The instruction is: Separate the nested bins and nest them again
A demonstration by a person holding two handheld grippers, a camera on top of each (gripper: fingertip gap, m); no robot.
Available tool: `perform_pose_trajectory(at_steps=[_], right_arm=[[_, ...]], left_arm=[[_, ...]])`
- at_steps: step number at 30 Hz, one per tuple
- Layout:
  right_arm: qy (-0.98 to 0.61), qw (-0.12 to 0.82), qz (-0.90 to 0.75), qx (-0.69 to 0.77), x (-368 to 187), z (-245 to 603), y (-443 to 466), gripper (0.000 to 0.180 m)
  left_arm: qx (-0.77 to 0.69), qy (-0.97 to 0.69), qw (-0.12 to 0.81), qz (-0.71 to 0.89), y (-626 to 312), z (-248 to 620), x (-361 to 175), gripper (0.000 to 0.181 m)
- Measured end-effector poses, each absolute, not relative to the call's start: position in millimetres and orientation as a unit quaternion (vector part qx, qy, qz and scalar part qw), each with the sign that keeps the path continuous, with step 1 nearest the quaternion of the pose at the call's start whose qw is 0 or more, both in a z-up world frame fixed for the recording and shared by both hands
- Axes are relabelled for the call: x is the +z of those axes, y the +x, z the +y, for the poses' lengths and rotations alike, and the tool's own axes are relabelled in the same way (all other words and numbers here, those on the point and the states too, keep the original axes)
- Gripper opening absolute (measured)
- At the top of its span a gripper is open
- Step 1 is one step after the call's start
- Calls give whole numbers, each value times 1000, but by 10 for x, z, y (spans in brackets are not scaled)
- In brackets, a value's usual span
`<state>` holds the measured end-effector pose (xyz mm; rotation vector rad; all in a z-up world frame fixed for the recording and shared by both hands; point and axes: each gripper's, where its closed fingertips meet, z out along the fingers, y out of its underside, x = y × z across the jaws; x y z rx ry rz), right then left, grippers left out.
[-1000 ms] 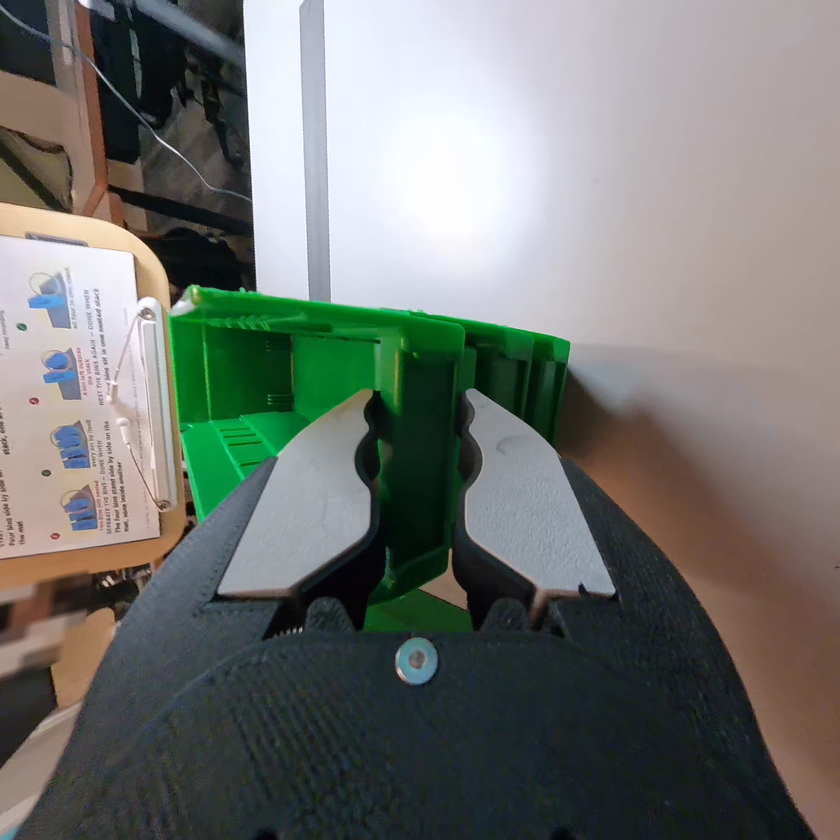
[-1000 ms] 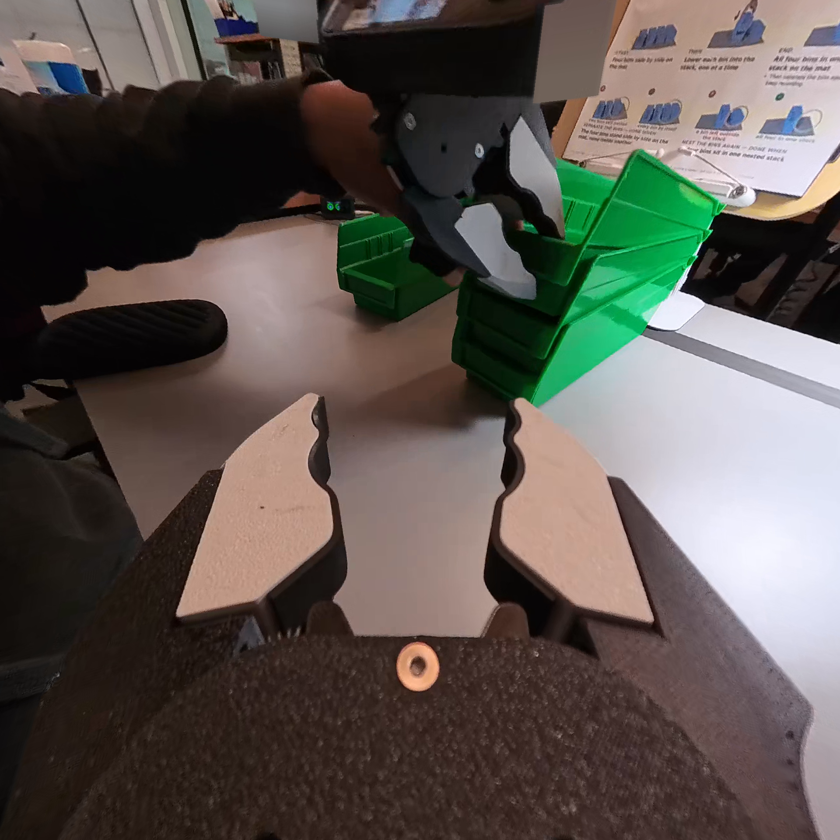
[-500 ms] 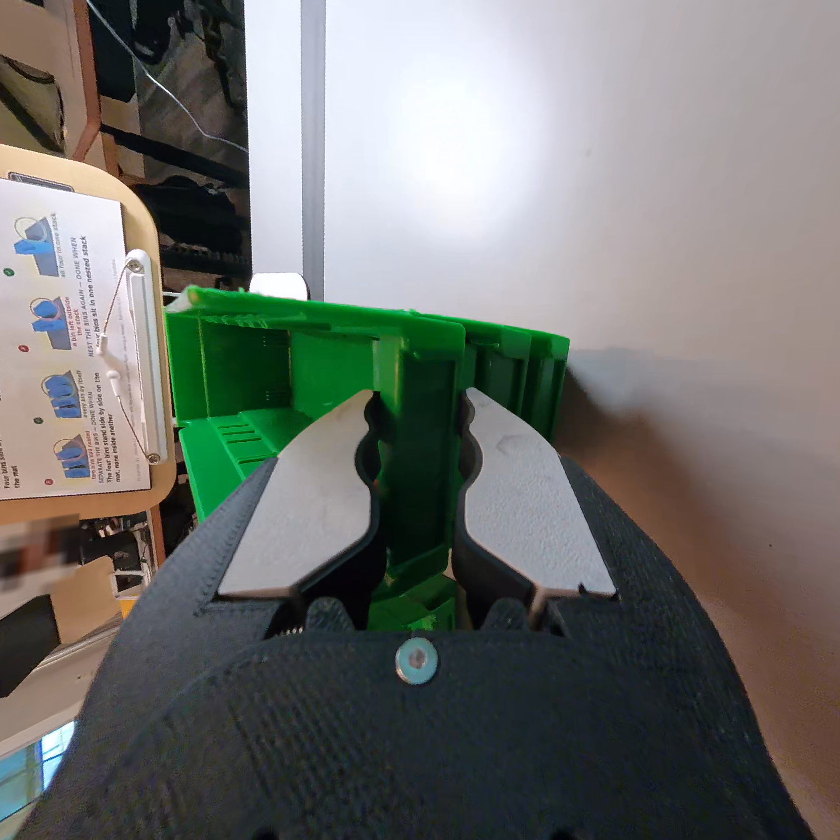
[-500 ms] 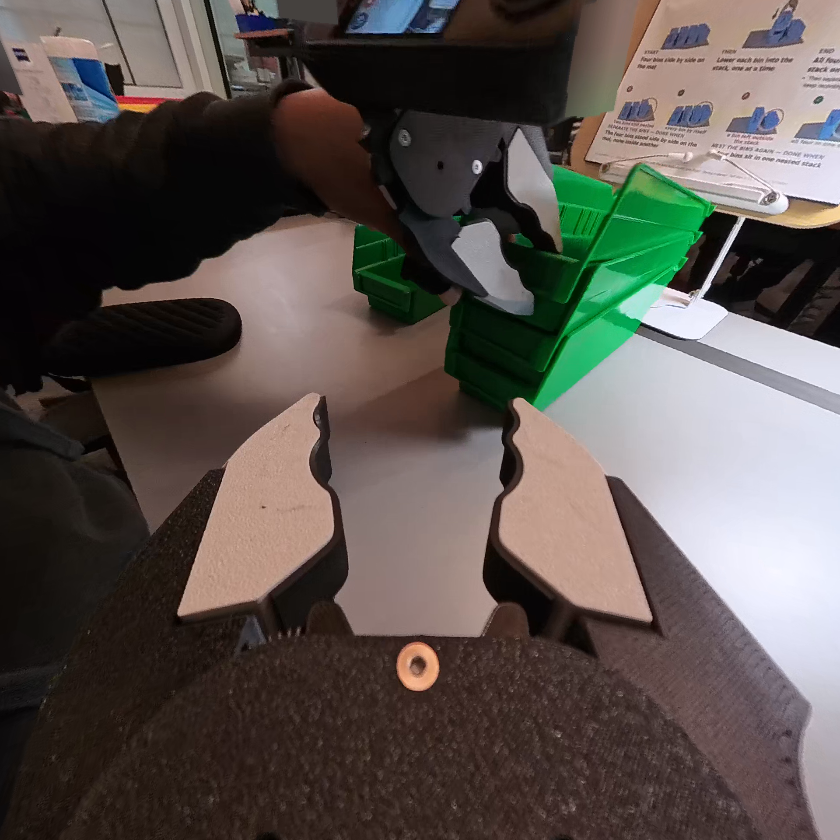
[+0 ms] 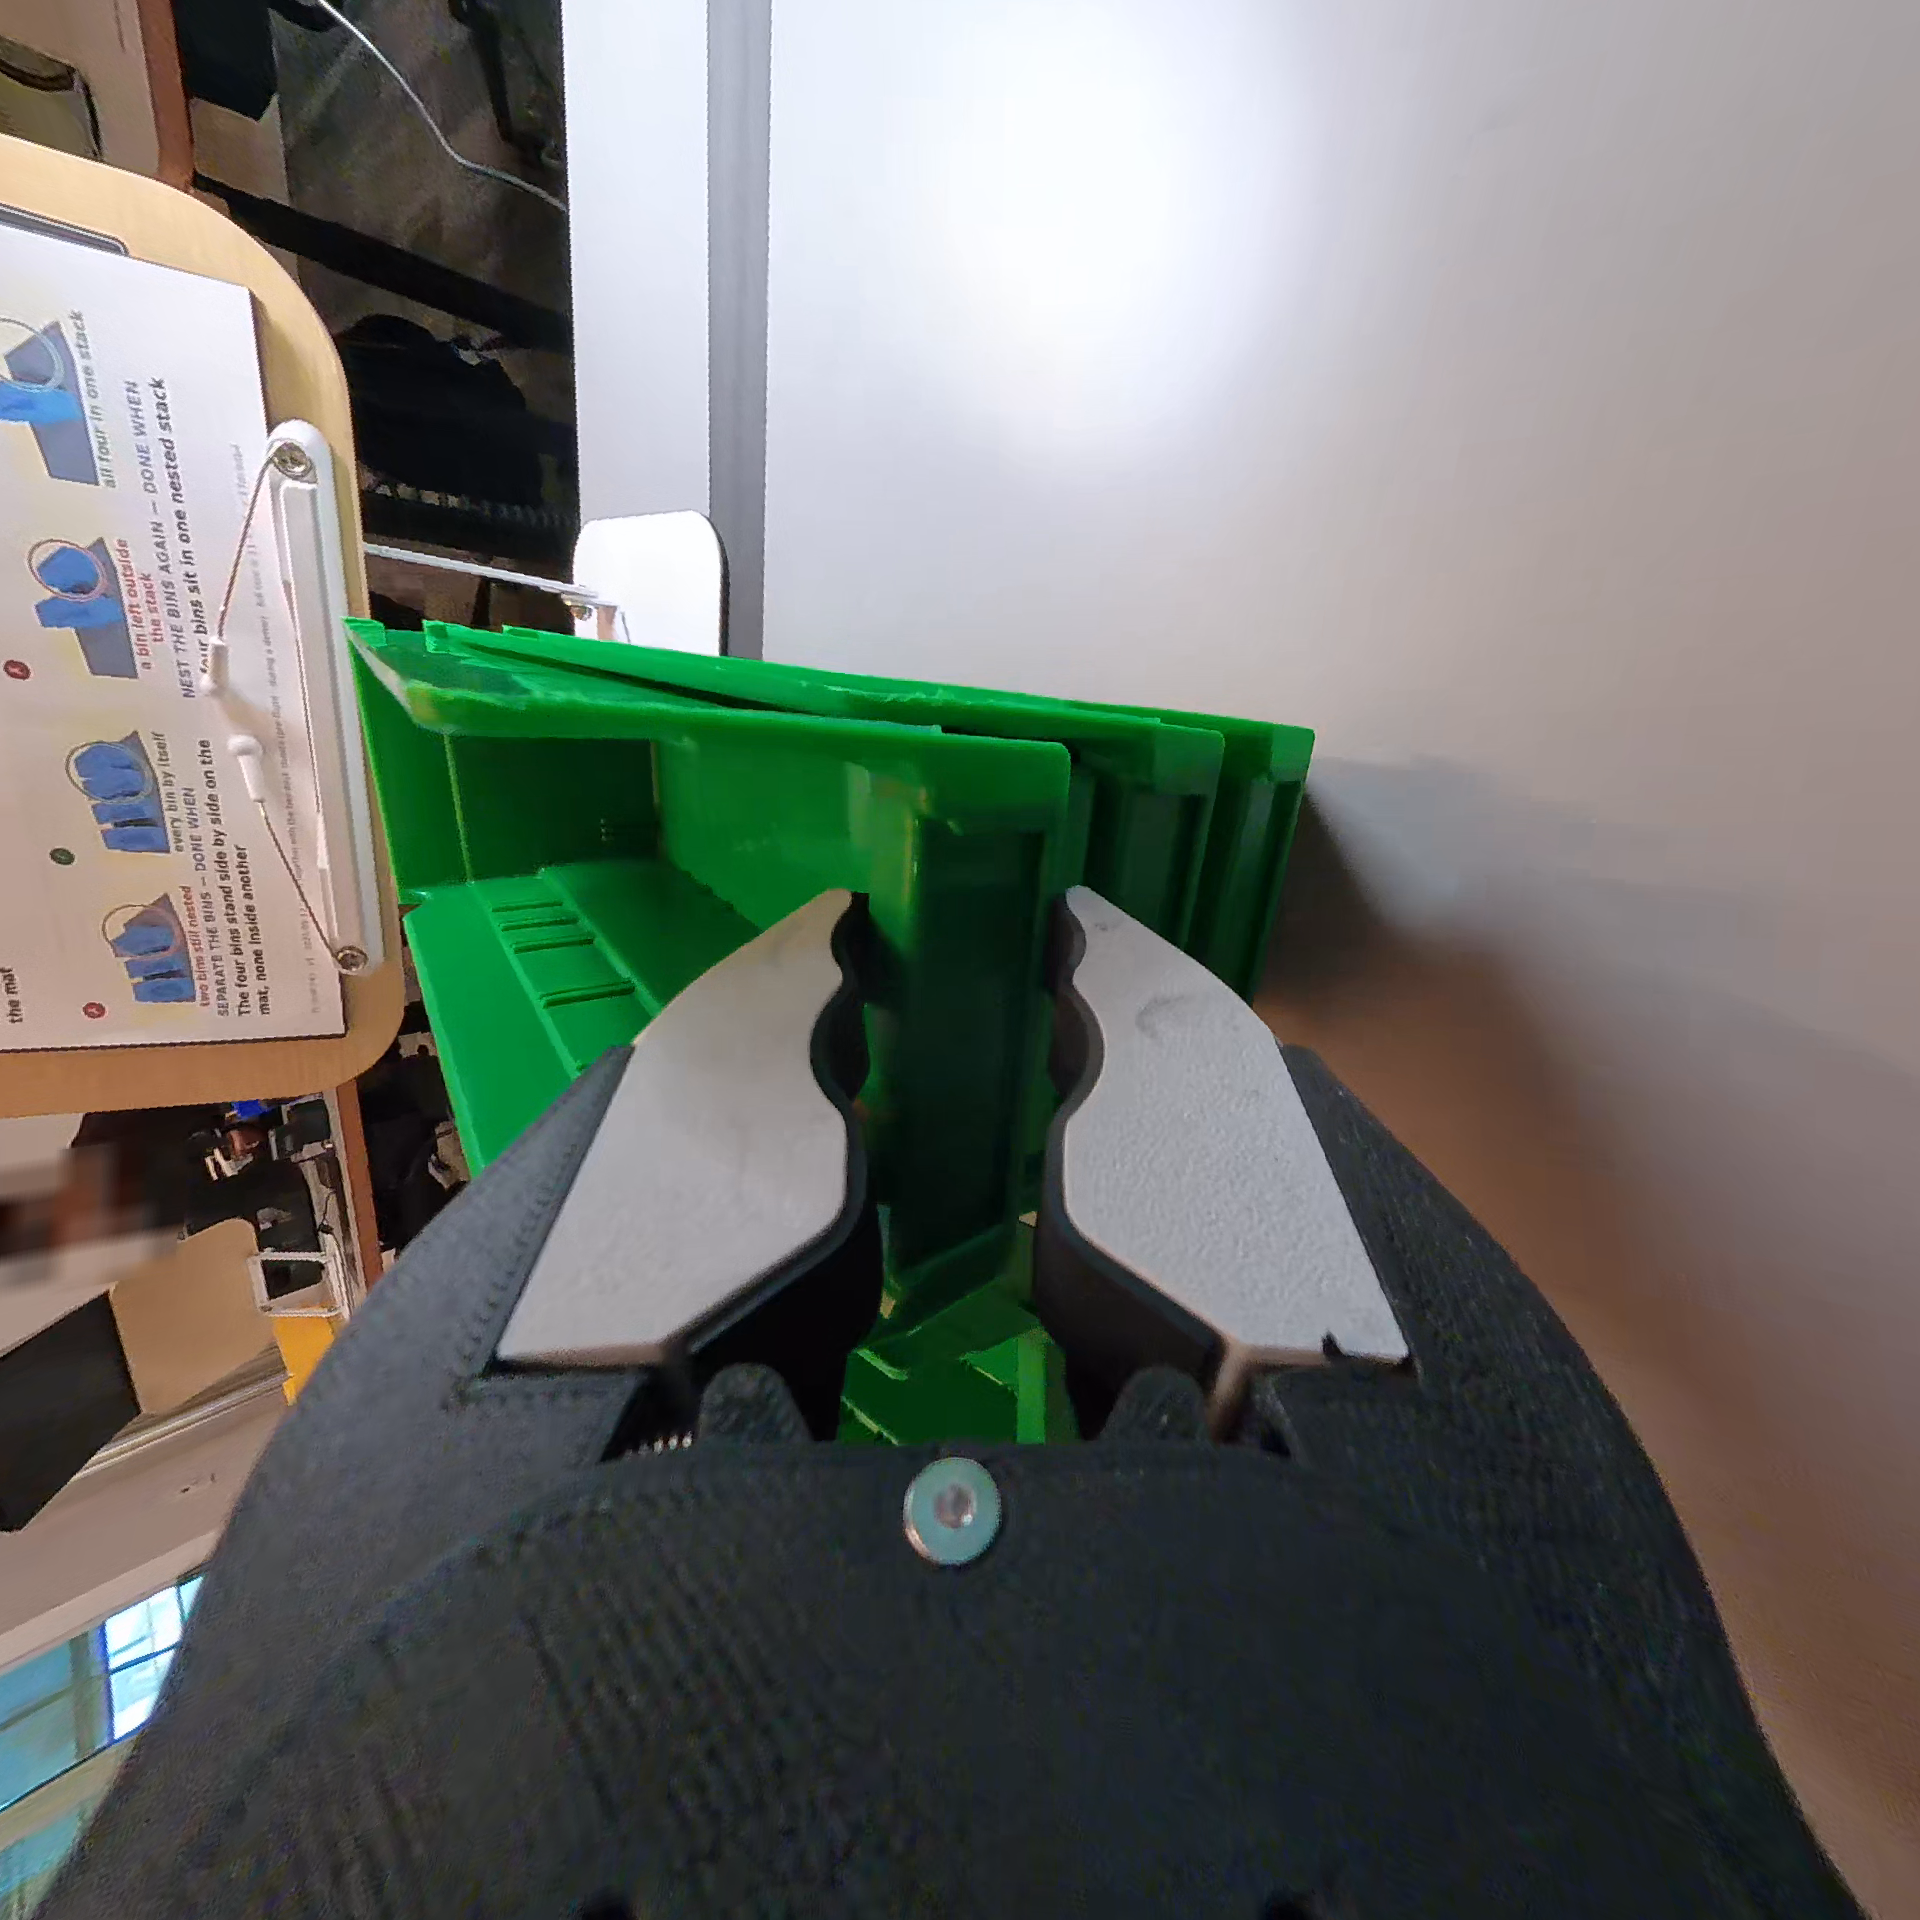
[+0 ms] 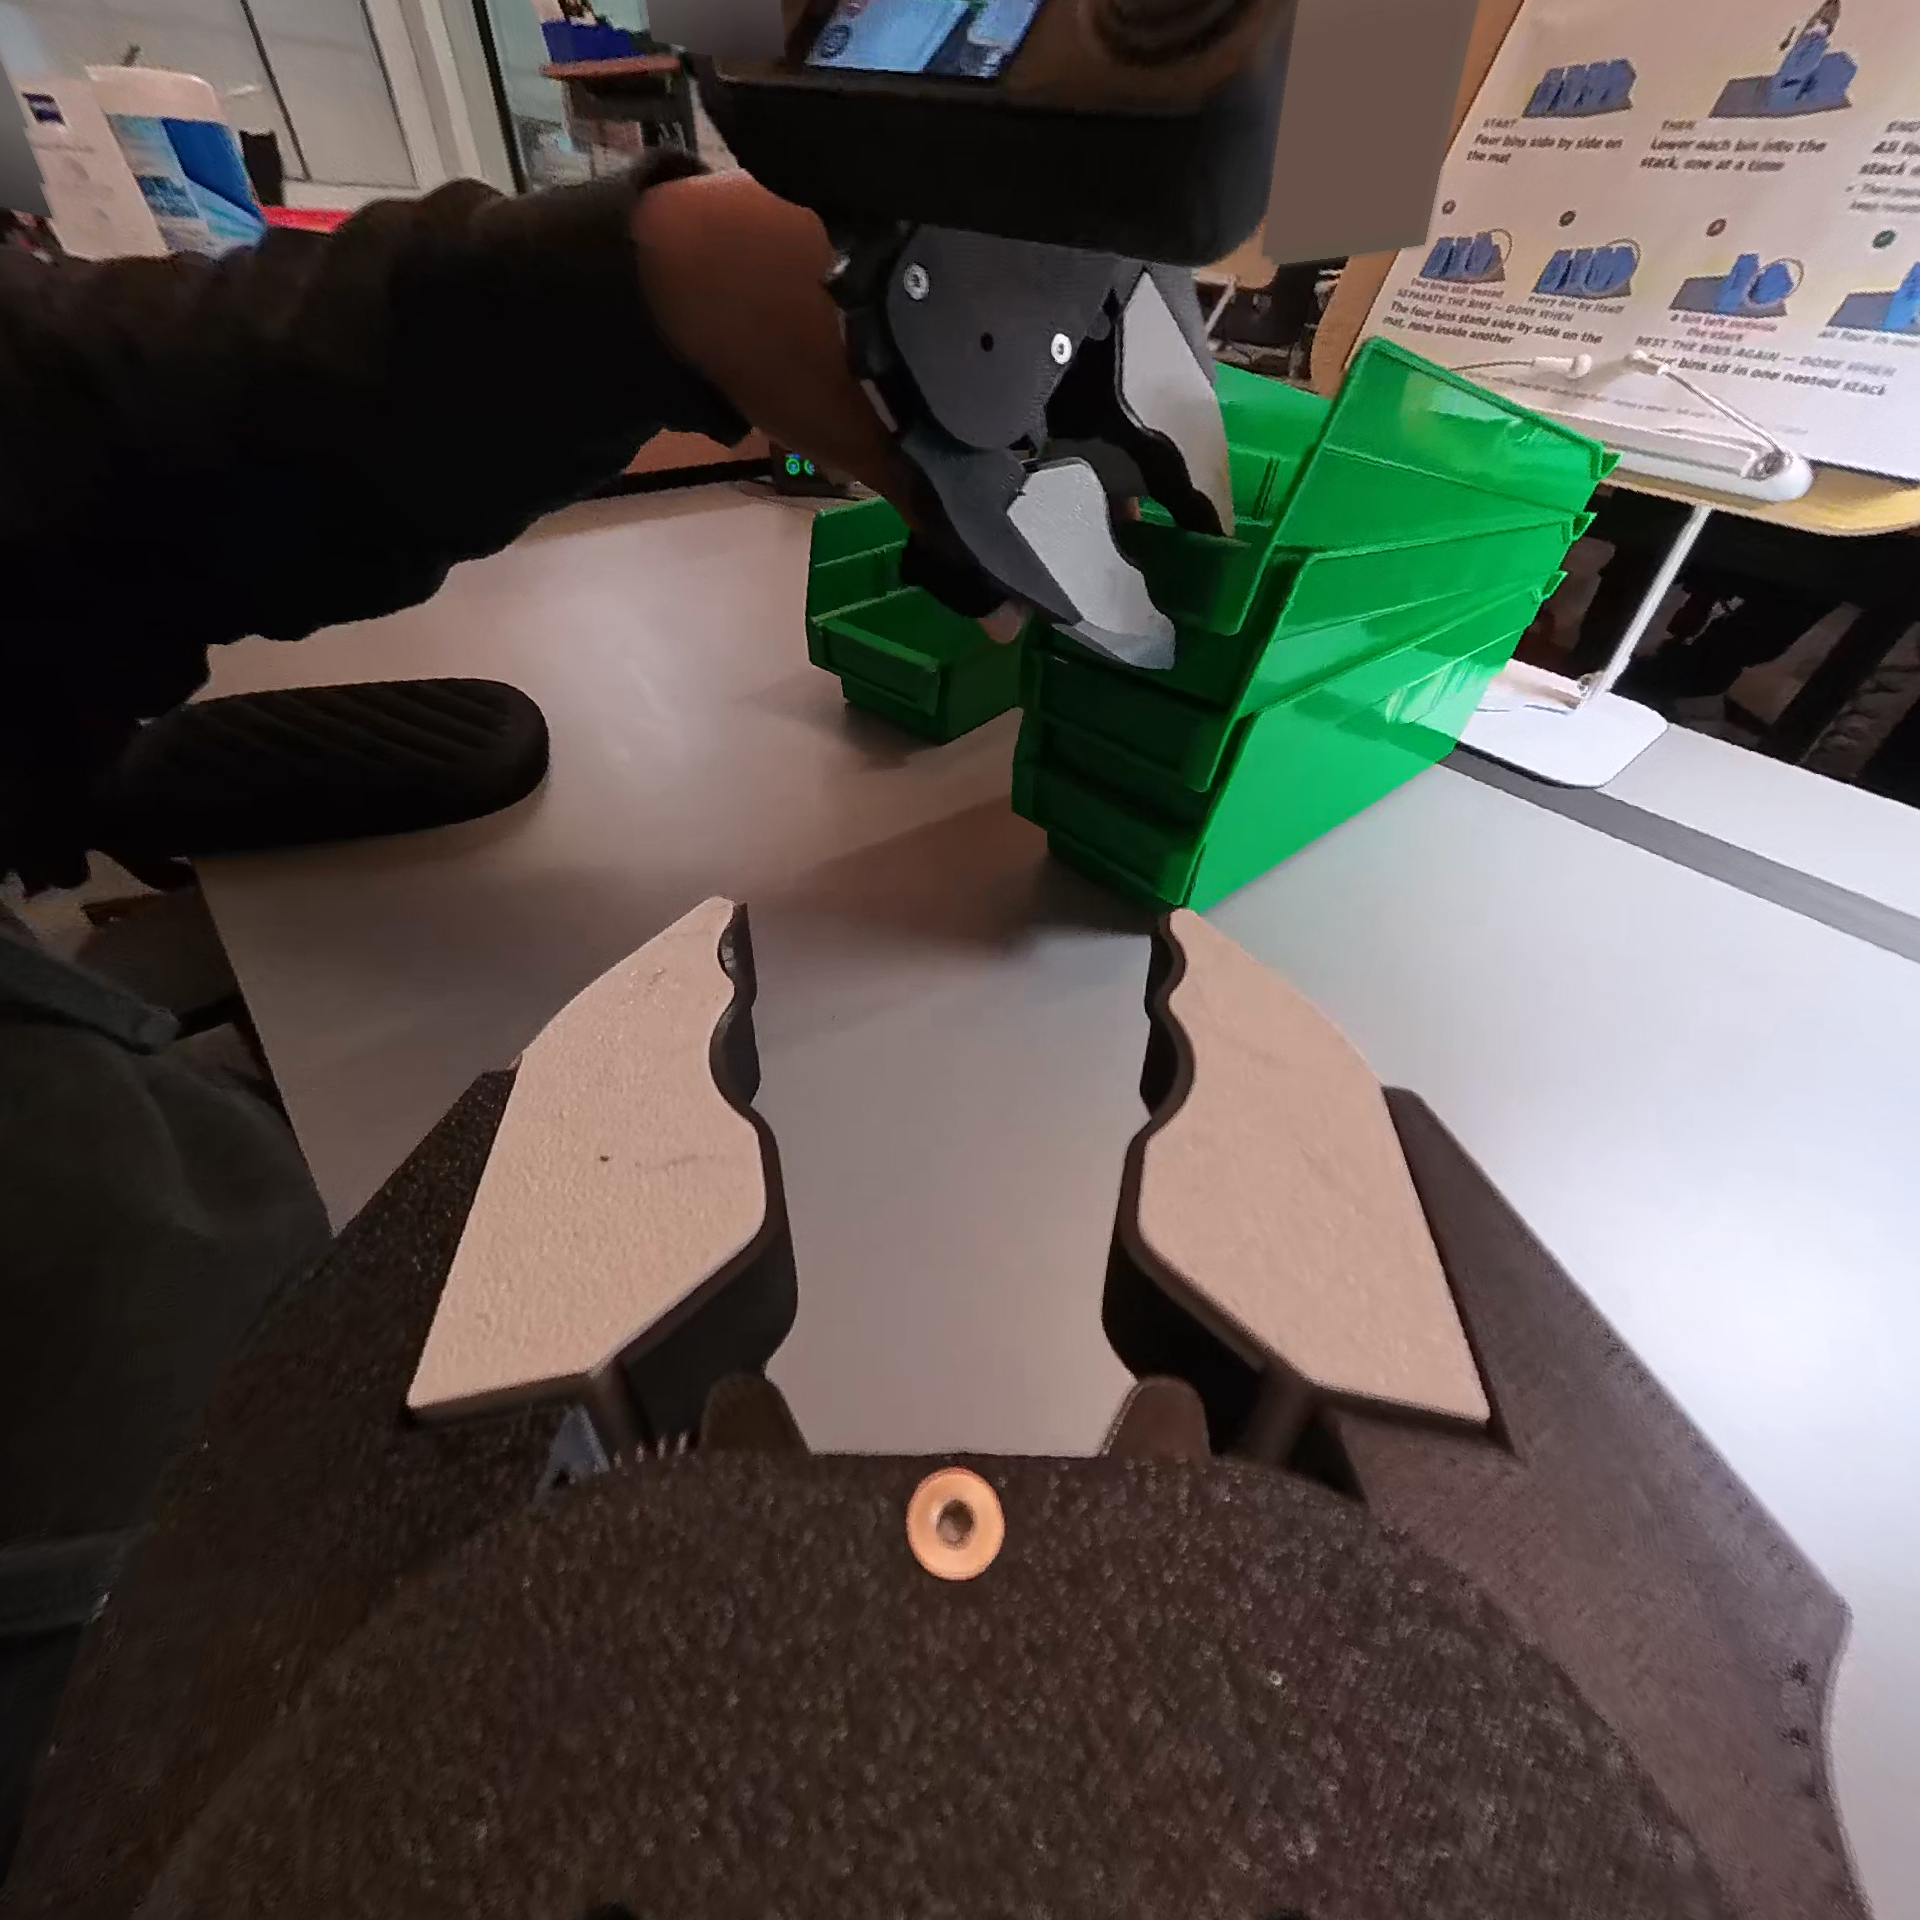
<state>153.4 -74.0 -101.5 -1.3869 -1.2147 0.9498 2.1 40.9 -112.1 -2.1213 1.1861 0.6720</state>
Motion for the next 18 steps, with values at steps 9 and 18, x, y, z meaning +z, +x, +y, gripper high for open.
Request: perform_pose_trajectory(at_steps=[9, 18], right_arm=[[-566, 511, -525, 378, -924, -718, 1374, 71], [-517, 503, -629, 290, -758, -611, 888, 63]], left_arm=[[181, -762, 425, 454, 181, 368, -955, 38], [-81, -729, 643, 221, -247, -559, -535, 47]])
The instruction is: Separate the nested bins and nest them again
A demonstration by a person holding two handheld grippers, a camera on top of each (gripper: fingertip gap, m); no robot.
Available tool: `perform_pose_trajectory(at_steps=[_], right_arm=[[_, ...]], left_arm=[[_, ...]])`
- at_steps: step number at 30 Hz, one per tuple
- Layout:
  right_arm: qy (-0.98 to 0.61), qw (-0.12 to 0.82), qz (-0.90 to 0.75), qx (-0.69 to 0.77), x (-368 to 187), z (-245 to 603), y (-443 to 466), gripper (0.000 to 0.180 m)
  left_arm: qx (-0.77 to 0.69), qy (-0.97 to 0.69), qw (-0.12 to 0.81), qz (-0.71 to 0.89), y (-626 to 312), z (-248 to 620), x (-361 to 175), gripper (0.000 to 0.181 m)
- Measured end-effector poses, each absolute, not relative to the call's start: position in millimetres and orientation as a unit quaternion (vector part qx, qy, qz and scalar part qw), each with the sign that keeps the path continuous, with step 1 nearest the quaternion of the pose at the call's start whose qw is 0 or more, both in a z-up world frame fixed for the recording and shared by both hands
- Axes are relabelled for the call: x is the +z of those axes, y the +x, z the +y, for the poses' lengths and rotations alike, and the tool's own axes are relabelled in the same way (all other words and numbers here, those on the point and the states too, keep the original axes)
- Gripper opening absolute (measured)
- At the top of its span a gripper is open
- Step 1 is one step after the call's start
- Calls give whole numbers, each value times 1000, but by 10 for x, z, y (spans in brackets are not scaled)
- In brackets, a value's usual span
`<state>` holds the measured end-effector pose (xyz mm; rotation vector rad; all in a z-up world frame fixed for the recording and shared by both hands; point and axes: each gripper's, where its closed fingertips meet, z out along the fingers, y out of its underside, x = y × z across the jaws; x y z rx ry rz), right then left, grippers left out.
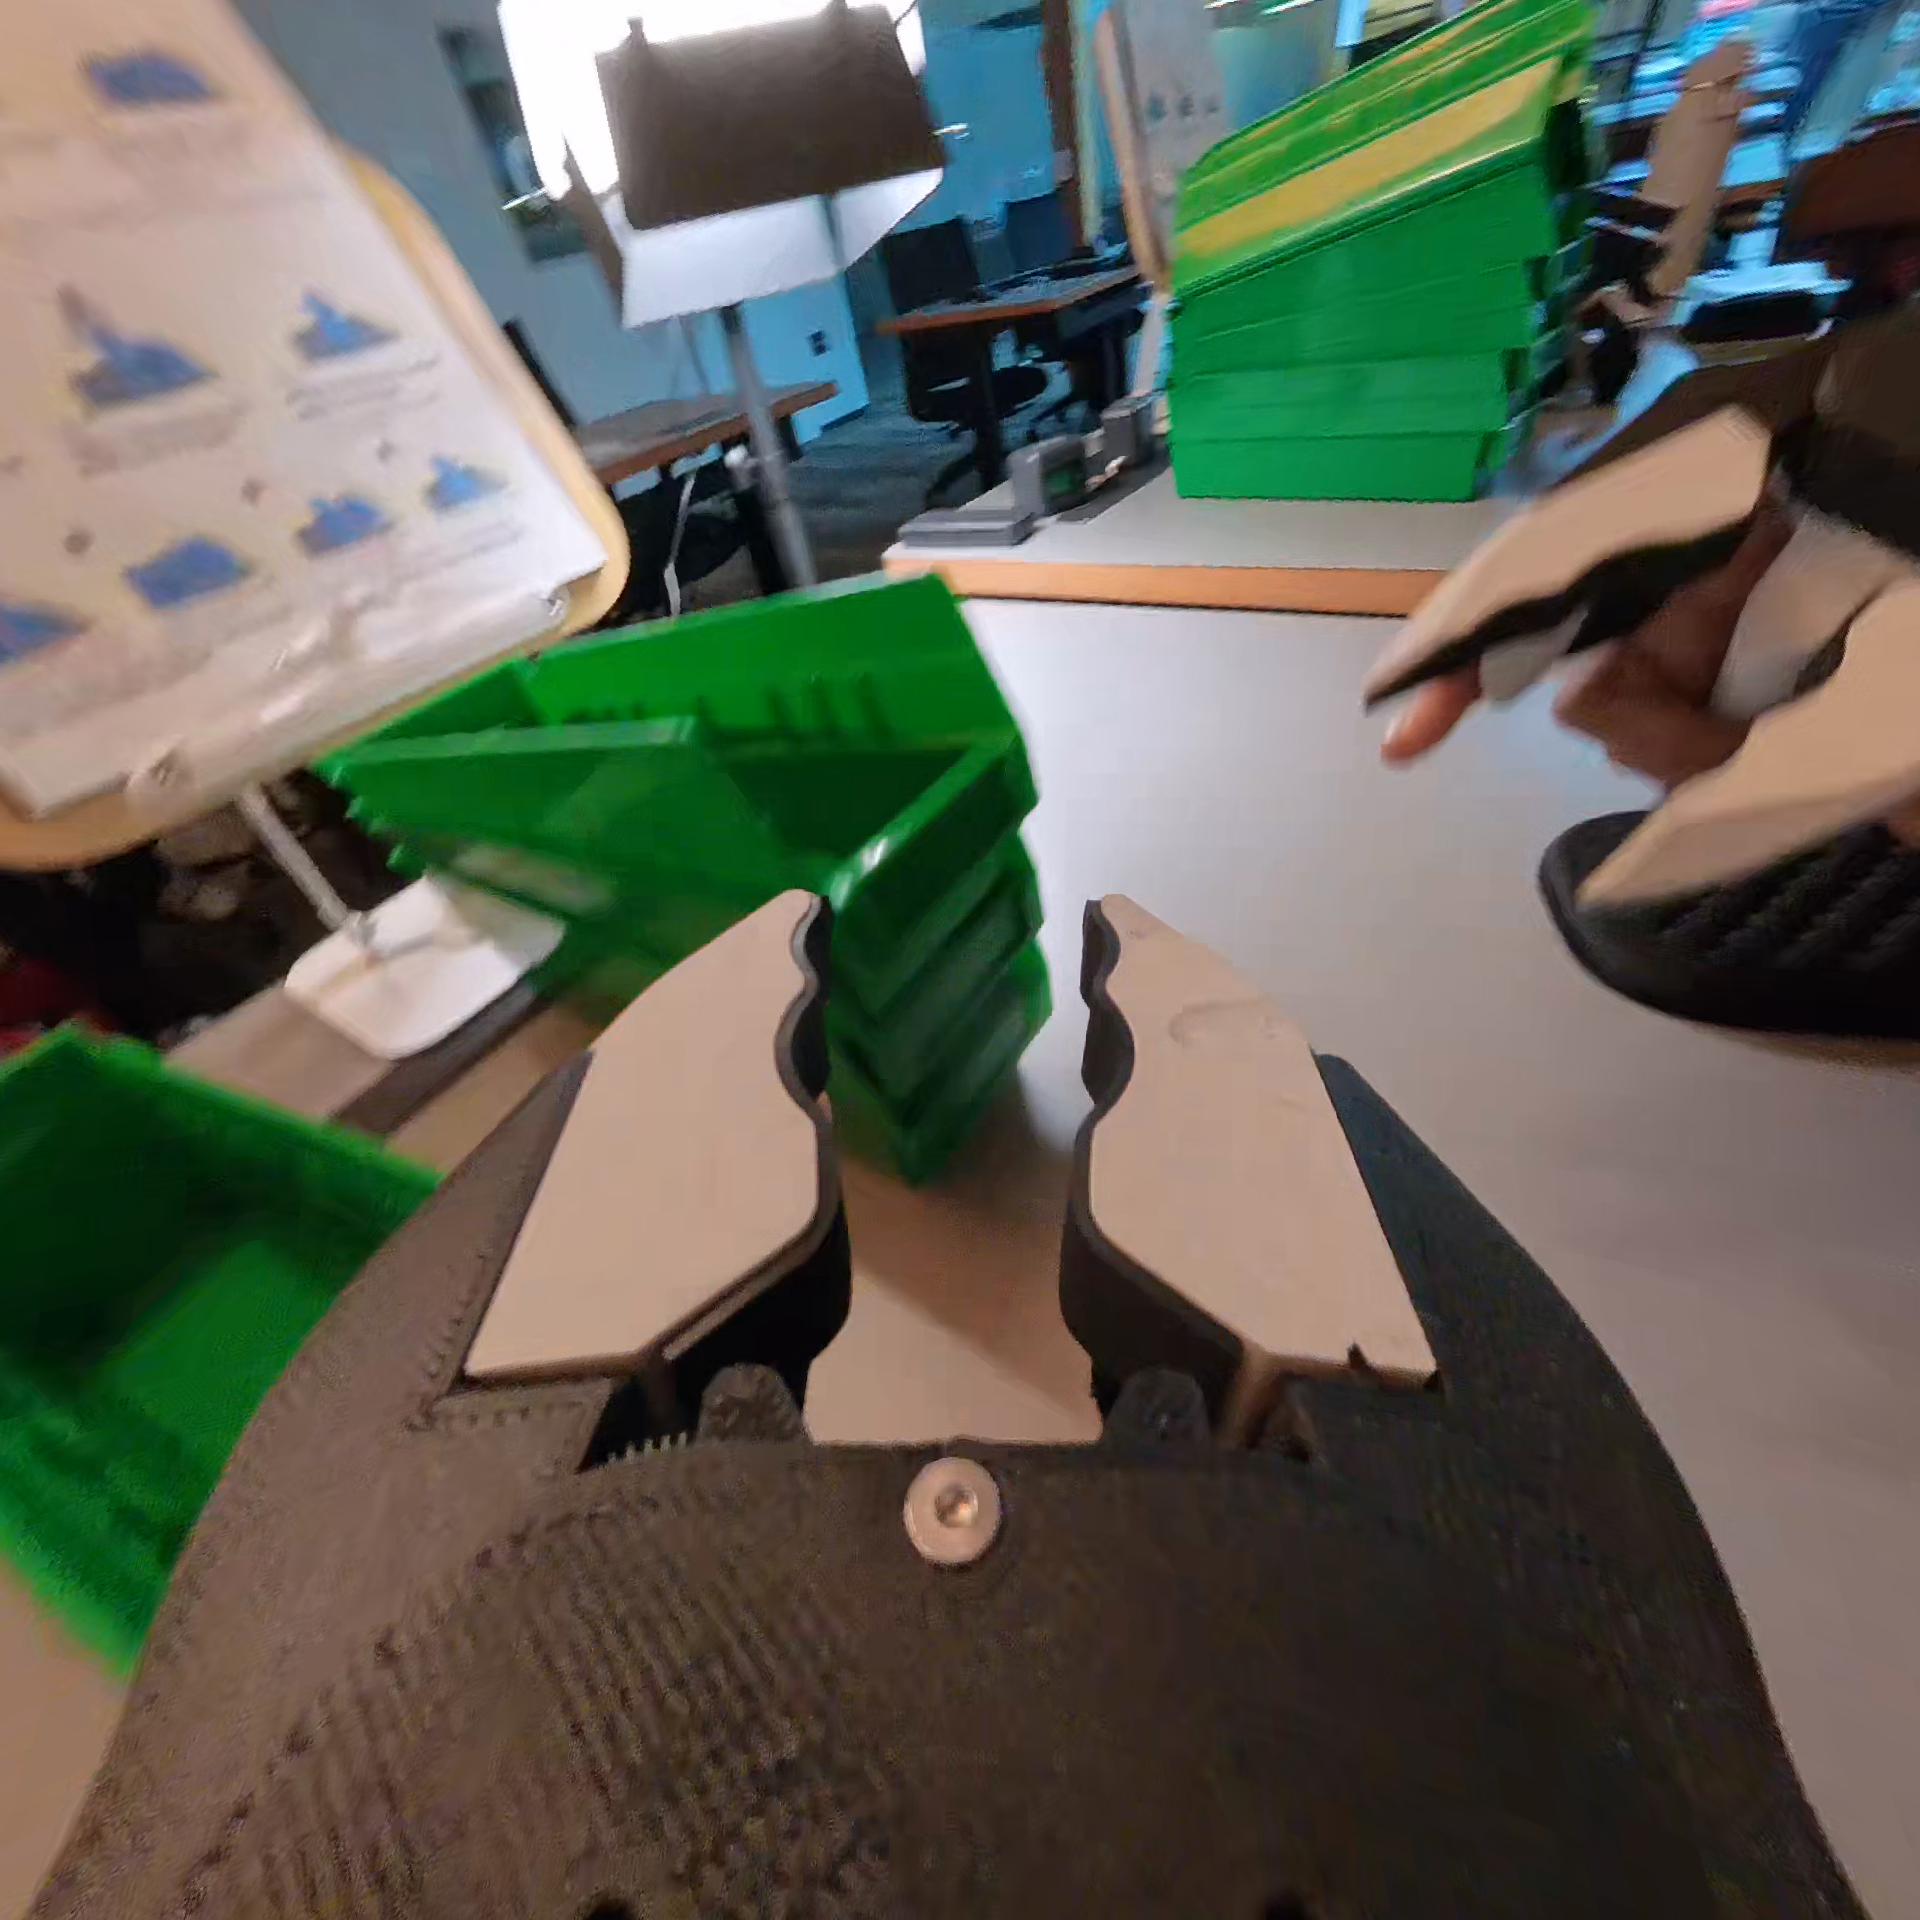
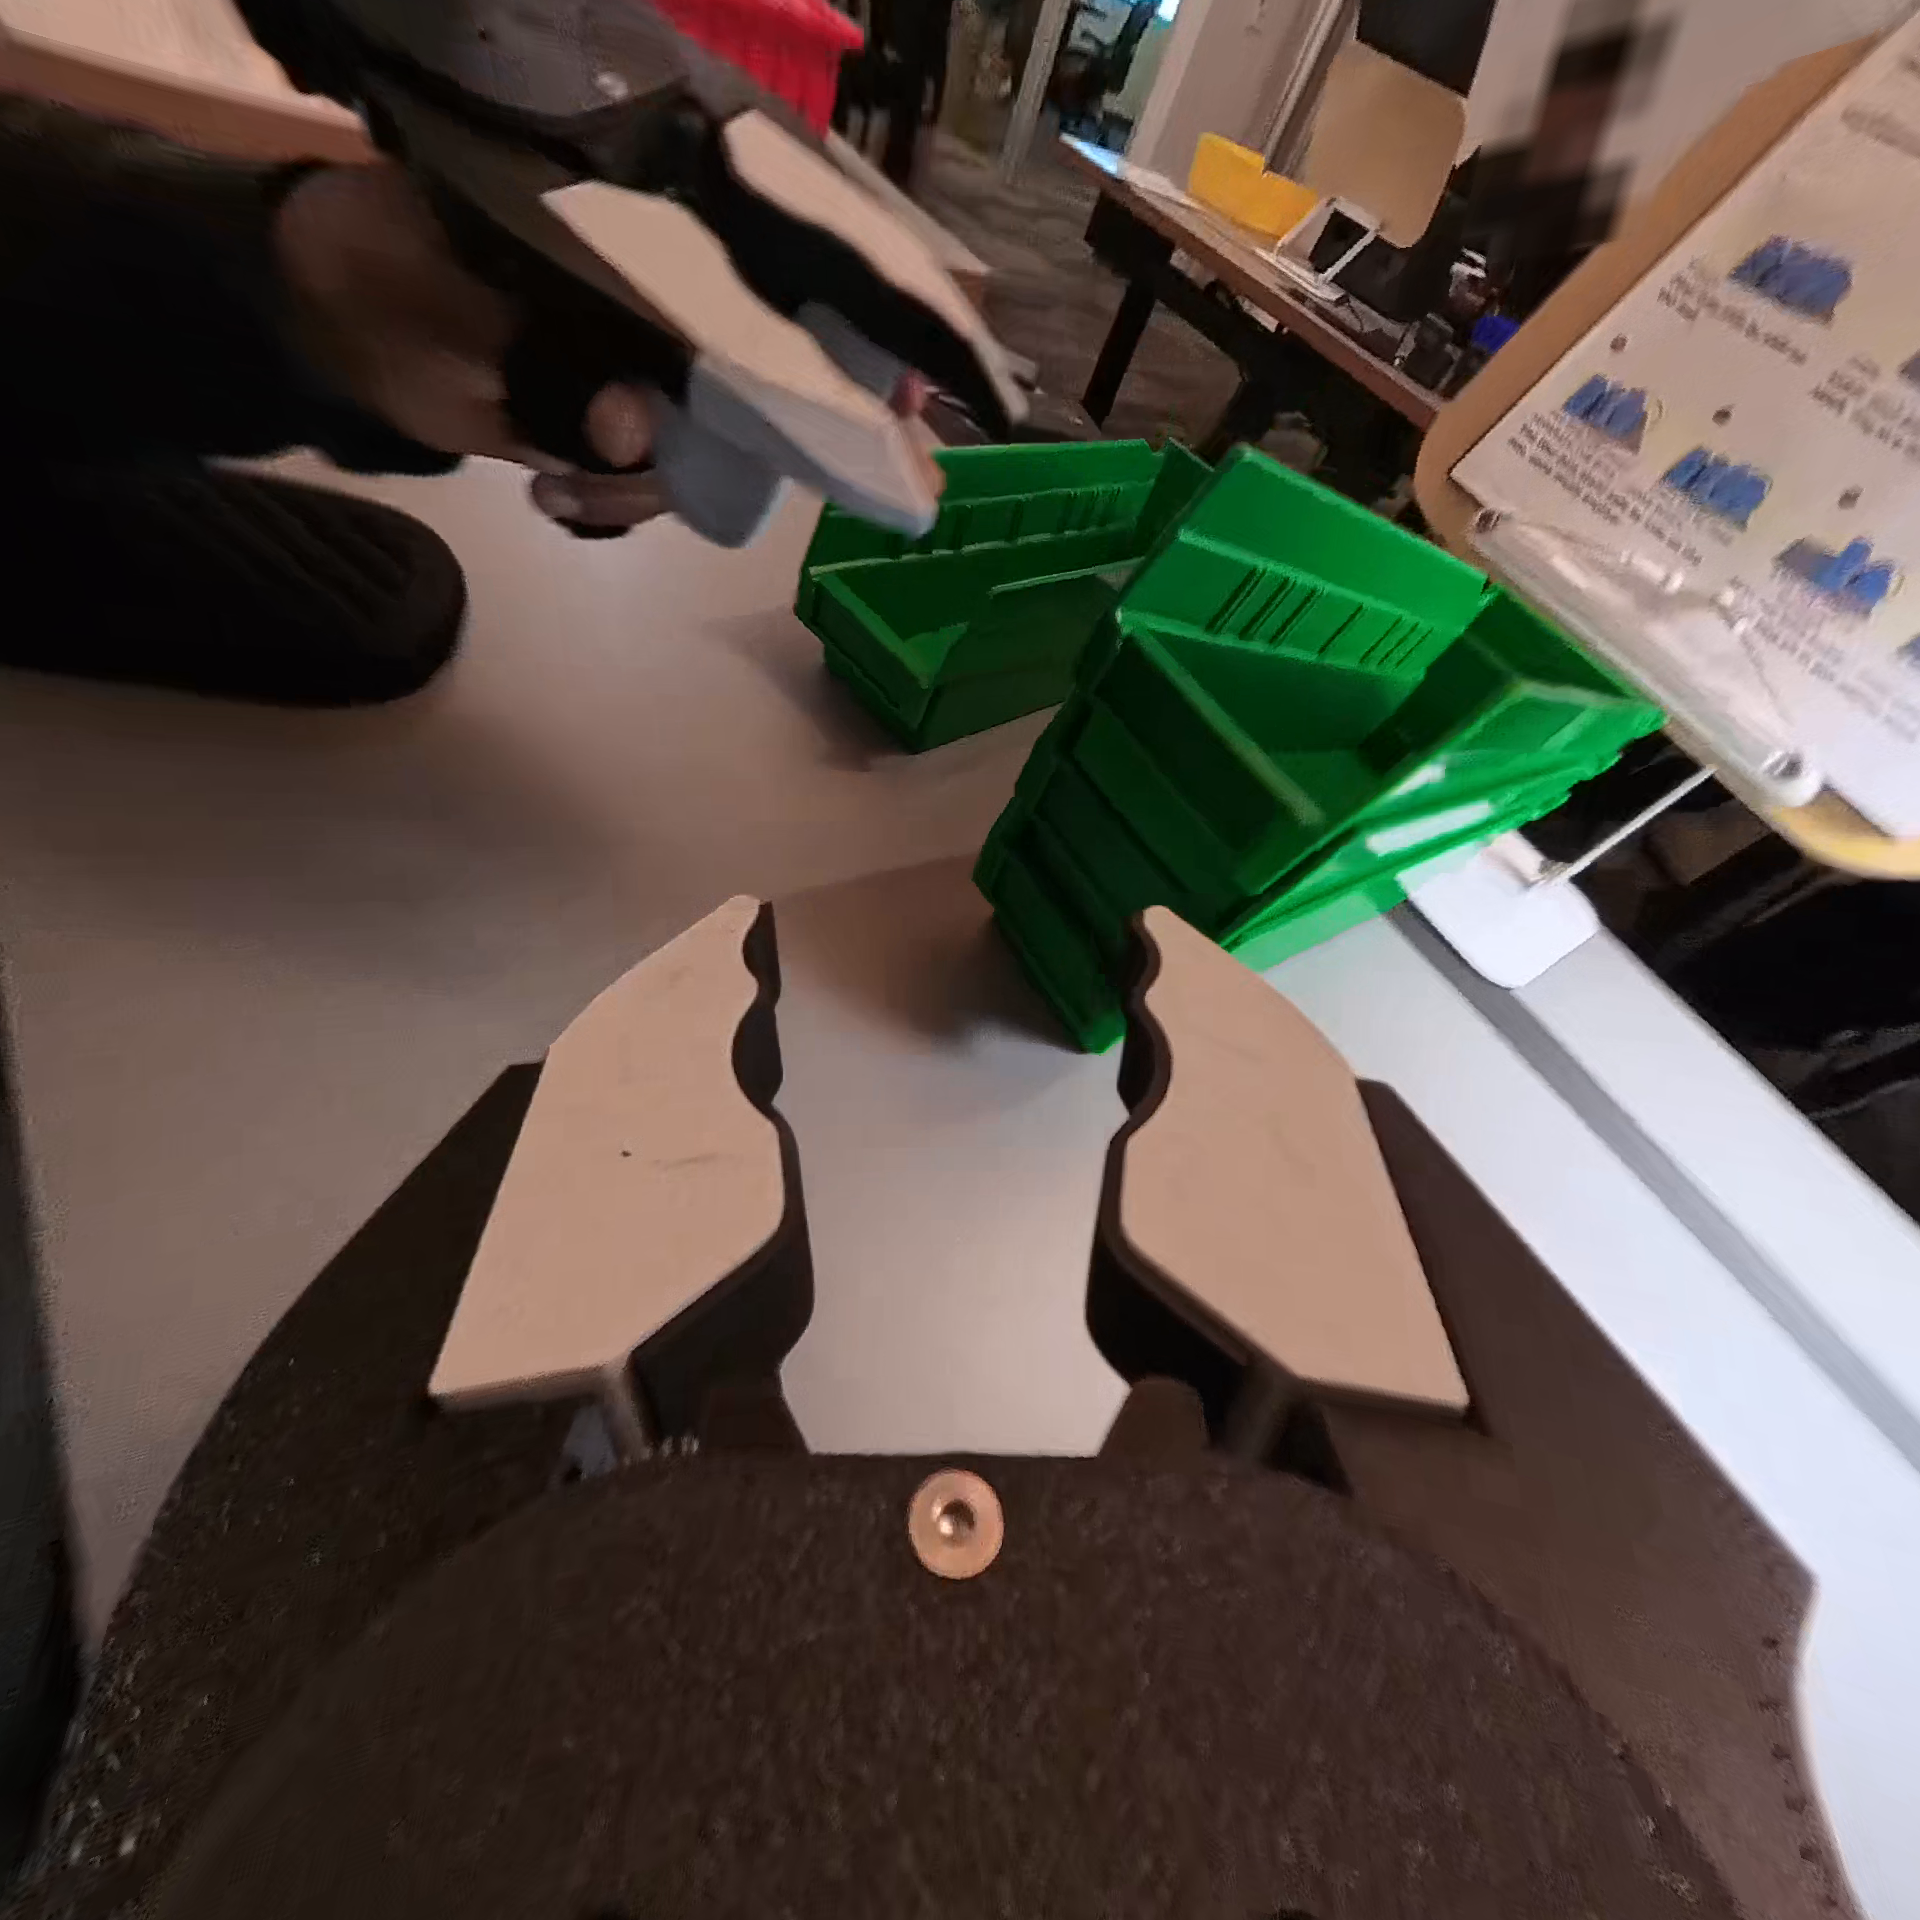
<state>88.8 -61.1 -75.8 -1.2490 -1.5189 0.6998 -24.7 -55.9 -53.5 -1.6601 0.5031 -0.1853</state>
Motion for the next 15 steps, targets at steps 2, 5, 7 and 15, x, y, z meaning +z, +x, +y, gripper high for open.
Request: perform_pose_trajectory(at_steps=[2, 5, 7, 15], right_arm=[[-498, 509, -657, 248, -699, -514, 723, 62], [-480, 497, -697, 191, -673, -312, 428, 62], [-470, 475, -728, 151, -711, -172, 223, 63], [-432, 363, -825, 13, -1086, 191, -301, 57]], left_arm=[[-69, -741, 640, 191, -446, -680, -775, 48], [-73, -757, 631, 153, -613, -787, -1102, 49], [-75, -765, 623, 140, -672, -785, -1272, 49], [-74, -777, 606, 154, -596, -800, -1435, 52]])
